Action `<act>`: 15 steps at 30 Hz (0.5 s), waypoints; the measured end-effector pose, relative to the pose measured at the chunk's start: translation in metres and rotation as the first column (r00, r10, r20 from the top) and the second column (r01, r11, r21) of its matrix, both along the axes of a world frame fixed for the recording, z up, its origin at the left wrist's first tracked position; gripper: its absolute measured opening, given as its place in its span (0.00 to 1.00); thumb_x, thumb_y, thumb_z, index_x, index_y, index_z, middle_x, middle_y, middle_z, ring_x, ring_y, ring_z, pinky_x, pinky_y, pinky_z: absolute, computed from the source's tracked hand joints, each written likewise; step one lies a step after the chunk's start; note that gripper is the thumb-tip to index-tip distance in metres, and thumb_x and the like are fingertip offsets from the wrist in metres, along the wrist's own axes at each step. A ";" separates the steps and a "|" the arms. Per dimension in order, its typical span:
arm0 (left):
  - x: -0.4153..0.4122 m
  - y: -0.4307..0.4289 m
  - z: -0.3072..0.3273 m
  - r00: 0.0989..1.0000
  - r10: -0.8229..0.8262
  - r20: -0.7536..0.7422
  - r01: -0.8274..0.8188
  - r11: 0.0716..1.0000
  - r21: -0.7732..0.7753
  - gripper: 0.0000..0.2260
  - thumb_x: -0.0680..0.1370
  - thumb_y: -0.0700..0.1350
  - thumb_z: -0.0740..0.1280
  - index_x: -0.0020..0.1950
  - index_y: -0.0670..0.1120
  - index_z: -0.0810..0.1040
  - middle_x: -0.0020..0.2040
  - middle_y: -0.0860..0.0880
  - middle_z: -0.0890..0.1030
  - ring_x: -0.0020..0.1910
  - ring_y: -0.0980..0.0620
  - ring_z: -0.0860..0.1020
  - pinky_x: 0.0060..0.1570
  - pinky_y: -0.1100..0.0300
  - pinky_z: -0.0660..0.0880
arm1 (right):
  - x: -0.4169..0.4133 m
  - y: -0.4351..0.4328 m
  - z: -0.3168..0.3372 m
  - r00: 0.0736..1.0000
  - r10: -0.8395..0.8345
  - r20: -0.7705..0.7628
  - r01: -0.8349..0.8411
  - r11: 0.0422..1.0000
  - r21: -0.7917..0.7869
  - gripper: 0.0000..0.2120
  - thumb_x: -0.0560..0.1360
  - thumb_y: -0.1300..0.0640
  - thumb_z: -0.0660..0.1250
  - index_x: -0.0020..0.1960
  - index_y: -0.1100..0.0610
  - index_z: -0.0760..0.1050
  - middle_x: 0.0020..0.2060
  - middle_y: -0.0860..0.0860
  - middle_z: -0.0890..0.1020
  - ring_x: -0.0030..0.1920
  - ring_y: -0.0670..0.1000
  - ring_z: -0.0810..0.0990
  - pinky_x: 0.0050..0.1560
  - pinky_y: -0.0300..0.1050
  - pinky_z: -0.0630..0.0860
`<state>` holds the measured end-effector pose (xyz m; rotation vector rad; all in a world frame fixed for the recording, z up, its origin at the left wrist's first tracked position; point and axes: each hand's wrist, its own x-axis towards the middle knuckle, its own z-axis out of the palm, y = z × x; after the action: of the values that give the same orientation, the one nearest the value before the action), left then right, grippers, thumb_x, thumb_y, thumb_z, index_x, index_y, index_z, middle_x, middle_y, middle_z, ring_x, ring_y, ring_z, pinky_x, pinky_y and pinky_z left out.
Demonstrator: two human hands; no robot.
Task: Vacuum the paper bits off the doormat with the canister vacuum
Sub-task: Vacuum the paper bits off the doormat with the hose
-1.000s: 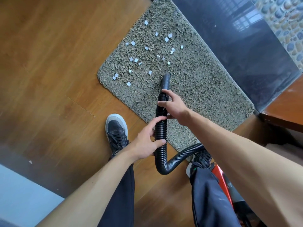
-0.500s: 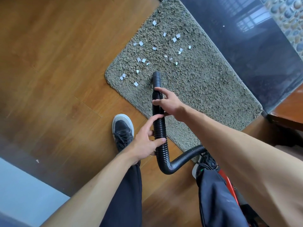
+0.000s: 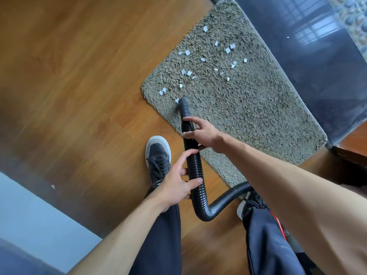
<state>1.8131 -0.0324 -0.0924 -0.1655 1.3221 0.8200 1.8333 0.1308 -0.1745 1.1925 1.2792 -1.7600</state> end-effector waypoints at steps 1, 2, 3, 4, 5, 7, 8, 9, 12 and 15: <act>-0.001 -0.002 0.001 1.000 0.003 -0.005 -0.003 1.000 -0.004 0.29 0.79 0.36 0.68 0.66 0.69 0.68 0.57 0.36 0.77 0.41 0.50 0.82 0.36 0.57 0.79 | -0.002 -0.003 0.000 1.000 0.003 0.001 -0.003 1.000 -0.005 0.28 0.77 0.64 0.66 0.74 0.49 0.65 0.51 0.57 0.81 0.45 0.56 0.84 0.44 0.55 0.83; -0.003 -0.005 0.001 1.000 0.006 -0.009 -0.006 1.000 -0.008 0.29 0.79 0.36 0.68 0.66 0.69 0.68 0.57 0.36 0.77 0.40 0.51 0.81 0.35 0.59 0.78 | -0.004 -0.005 0.001 1.000 0.005 0.003 -0.005 1.000 -0.008 0.29 0.77 0.64 0.66 0.75 0.49 0.65 0.52 0.58 0.81 0.46 0.56 0.84 0.43 0.54 0.83; -0.004 -0.006 0.001 1.000 0.011 -0.010 -0.012 1.000 -0.010 0.29 0.79 0.36 0.68 0.65 0.69 0.68 0.57 0.36 0.78 0.40 0.51 0.81 0.34 0.60 0.77 | -0.007 -0.007 0.001 1.000 0.006 0.003 -0.006 1.000 -0.012 0.29 0.77 0.64 0.66 0.75 0.49 0.65 0.52 0.58 0.81 0.46 0.56 0.84 0.43 0.54 0.83; -0.006 -0.008 0.001 1.000 0.018 -0.009 -0.018 1.000 -0.011 0.29 0.79 0.35 0.68 0.65 0.70 0.68 0.56 0.36 0.78 0.39 0.51 0.81 0.34 0.60 0.77 | -0.009 -0.009 0.001 1.000 0.006 0.003 -0.006 1.000 -0.013 0.28 0.77 0.64 0.66 0.75 0.49 0.65 0.52 0.58 0.81 0.46 0.56 0.84 0.44 0.54 0.83; -0.008 -0.009 0.001 1.000 0.023 -0.008 -0.023 1.000 -0.009 0.29 0.79 0.35 0.68 0.65 0.70 0.68 0.56 0.37 0.78 0.39 0.51 0.81 0.34 0.60 0.77 | -0.012 -0.011 0.001 1.000 0.010 0.003 -0.010 1.000 -0.009 0.28 0.78 0.64 0.66 0.74 0.49 0.65 0.52 0.58 0.81 0.46 0.56 0.83 0.44 0.55 0.83; -0.012 -0.012 0.001 0.999 0.030 -0.014 -0.030 1.000 -0.008 0.30 0.79 0.35 0.68 0.64 0.70 0.68 0.54 0.38 0.78 0.40 0.52 0.82 0.34 0.60 0.78 | -0.017 -0.014 0.001 1.000 0.020 0.001 -0.020 1.000 0.003 0.27 0.77 0.64 0.66 0.74 0.49 0.66 0.54 0.59 0.81 0.47 0.56 0.83 0.47 0.57 0.82; -0.014 -0.014 0.000 0.999 0.034 -0.017 -0.034 0.999 -0.008 0.30 0.79 0.35 0.68 0.64 0.70 0.68 0.54 0.39 0.77 0.40 0.52 0.82 0.35 0.59 0.78 | -0.019 -0.015 0.001 1.000 0.022 0.001 -0.022 1.000 0.004 0.27 0.77 0.64 0.66 0.74 0.49 0.66 0.55 0.59 0.80 0.48 0.57 0.83 0.48 0.58 0.82; -0.015 -0.016 -0.001 0.999 0.036 -0.018 -0.036 0.999 -0.007 0.30 0.78 0.35 0.68 0.65 0.70 0.68 0.53 0.39 0.77 0.41 0.51 0.82 0.36 0.58 0.79 | -0.021 -0.016 0.000 1.000 0.022 -0.001 -0.022 1.000 0.003 0.27 0.77 0.64 0.66 0.74 0.49 0.66 0.55 0.59 0.80 0.49 0.57 0.83 0.48 0.59 0.82; -0.019 -0.021 -0.002 0.999 0.035 -0.010 -0.035 0.999 -0.003 0.30 0.78 0.35 0.68 0.65 0.70 0.68 0.52 0.41 0.78 0.42 0.50 0.82 0.39 0.54 0.80 | -0.024 -0.020 0.001 1.000 0.018 -0.002 -0.018 1.000 0.007 0.27 0.78 0.64 0.66 0.74 0.49 0.65 0.55 0.59 0.80 0.49 0.58 0.83 0.48 0.59 0.82; -0.022 -0.024 -0.002 0.999 0.034 -0.011 -0.034 0.999 0.001 0.30 0.79 0.35 0.68 0.66 0.70 0.68 0.51 0.43 0.79 0.40 0.52 0.82 0.37 0.57 0.79 | -0.026 -0.023 0.000 1.000 0.016 0.004 -0.016 1.000 0.021 0.27 0.77 0.64 0.66 0.74 0.49 0.66 0.55 0.59 0.80 0.50 0.58 0.83 0.45 0.57 0.82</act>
<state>1.7916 -0.0569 -0.0946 -0.1830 1.3319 0.8511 1.8076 0.1074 -0.1747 1.1940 1.3041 -1.7357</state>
